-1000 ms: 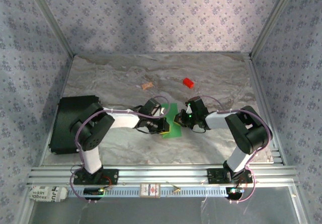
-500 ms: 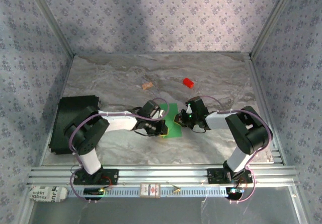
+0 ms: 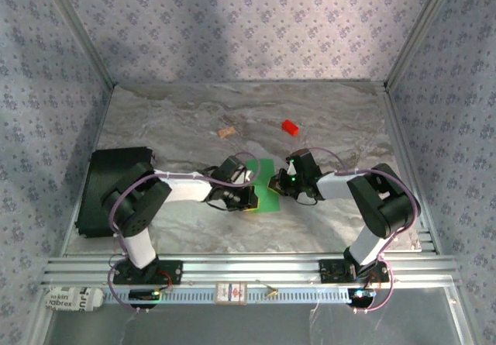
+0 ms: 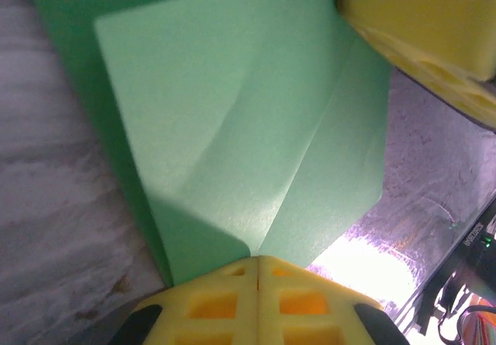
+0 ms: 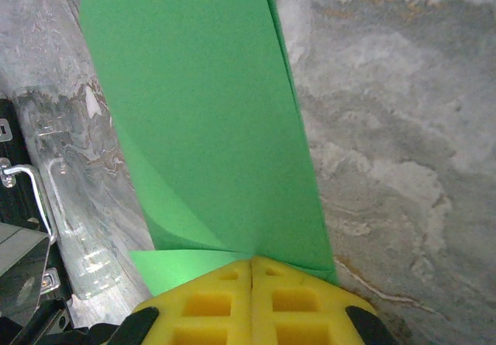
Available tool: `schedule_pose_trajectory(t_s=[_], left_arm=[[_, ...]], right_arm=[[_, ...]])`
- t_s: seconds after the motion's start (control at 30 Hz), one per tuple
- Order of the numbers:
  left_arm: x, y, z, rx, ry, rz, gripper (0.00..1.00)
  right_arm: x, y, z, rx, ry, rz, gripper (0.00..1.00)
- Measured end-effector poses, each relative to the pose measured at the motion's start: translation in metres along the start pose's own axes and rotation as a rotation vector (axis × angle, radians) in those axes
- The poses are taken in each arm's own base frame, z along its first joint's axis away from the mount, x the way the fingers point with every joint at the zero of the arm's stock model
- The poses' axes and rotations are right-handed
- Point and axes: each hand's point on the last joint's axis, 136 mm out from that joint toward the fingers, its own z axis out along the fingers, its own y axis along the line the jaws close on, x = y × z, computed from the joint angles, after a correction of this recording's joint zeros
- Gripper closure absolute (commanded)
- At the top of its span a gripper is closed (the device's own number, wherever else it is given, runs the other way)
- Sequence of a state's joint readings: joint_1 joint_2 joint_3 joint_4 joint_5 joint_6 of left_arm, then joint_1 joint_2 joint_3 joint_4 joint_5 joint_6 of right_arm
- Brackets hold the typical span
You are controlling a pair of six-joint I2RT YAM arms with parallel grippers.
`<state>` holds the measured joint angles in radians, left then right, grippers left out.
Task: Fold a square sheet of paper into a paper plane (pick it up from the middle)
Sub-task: Fold the triangle a second time at the center of the table.
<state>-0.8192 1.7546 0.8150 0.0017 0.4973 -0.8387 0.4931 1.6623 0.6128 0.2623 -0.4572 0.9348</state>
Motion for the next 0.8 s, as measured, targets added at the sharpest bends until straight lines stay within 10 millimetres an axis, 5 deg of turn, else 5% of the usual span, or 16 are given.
schedule_pose_trajectory(t_s=[0.5, 0.8], left_arm=[[0.018, 0.004, -0.017, 0.008, 0.001, 0.003, 0.94], [-0.012, -0.020, -0.027, 0.061, -0.064, 0.028, 0.94]], right_arm=[[0.001, 0.000, -0.001, -0.002, 0.000, 0.000, 0.98], [0.000, -0.001, -0.001, -0.002, -0.001, 0.002, 0.98]])
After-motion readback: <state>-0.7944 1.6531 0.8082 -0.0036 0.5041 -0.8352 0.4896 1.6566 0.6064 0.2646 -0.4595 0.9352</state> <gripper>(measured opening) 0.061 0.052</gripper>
